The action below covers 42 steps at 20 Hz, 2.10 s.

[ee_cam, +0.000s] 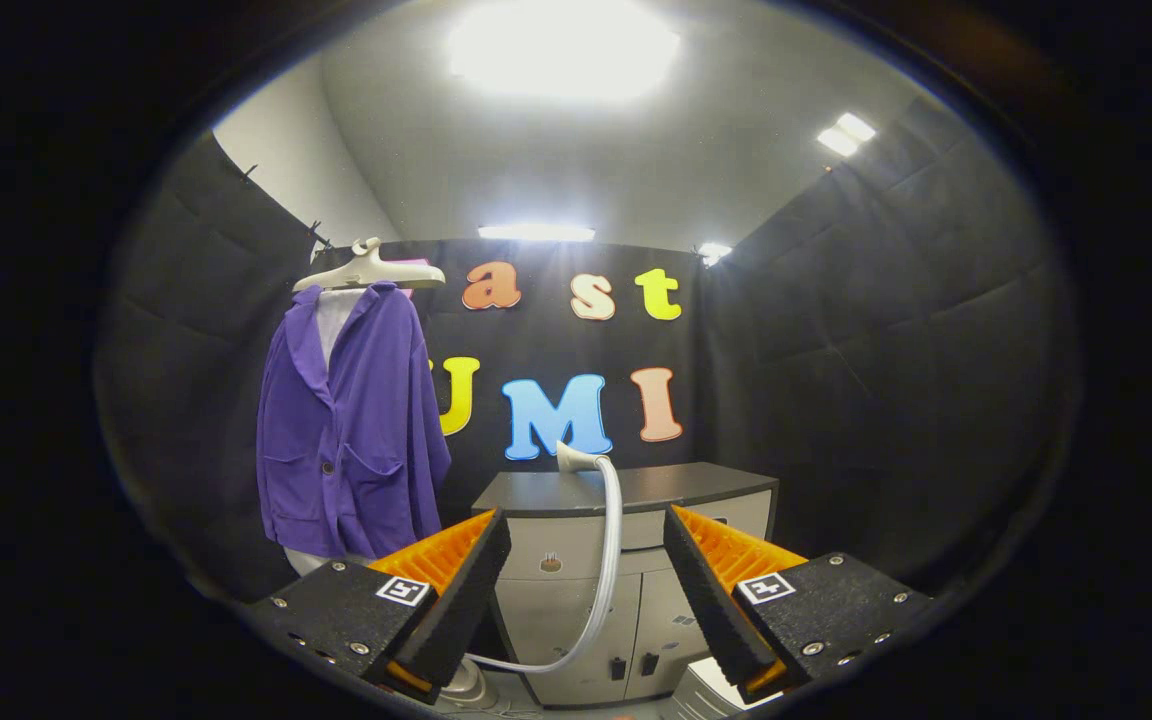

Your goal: Iron the clothes twice with a garment steamer, once on the left side and once on the right side.

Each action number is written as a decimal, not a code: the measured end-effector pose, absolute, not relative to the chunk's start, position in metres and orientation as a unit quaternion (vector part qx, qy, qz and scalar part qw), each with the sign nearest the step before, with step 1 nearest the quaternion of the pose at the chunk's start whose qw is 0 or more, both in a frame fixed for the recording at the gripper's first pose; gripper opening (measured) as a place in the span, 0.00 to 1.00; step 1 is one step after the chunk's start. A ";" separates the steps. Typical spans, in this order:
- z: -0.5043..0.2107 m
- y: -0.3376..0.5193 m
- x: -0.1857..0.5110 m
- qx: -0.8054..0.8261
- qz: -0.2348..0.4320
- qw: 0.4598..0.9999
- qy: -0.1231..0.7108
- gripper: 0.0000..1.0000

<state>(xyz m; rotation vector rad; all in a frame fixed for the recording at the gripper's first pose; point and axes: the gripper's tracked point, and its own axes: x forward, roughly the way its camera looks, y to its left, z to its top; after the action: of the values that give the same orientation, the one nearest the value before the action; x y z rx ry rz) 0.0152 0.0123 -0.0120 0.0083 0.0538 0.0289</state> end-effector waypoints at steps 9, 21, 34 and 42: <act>0.014 0.026 0.038 0.013 0.015 1.000 0.013 0.95; 0.067 0.035 0.127 -0.004 0.029 1.000 -0.006 0.95; 0.042 -0.008 0.300 0.072 0.100 0.990 0.066 0.95; 0.039 -0.020 0.404 0.174 0.156 0.963 0.138 0.95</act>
<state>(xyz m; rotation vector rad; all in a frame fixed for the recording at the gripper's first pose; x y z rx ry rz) 0.4042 -0.0199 0.0394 0.3517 0.2803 0.3157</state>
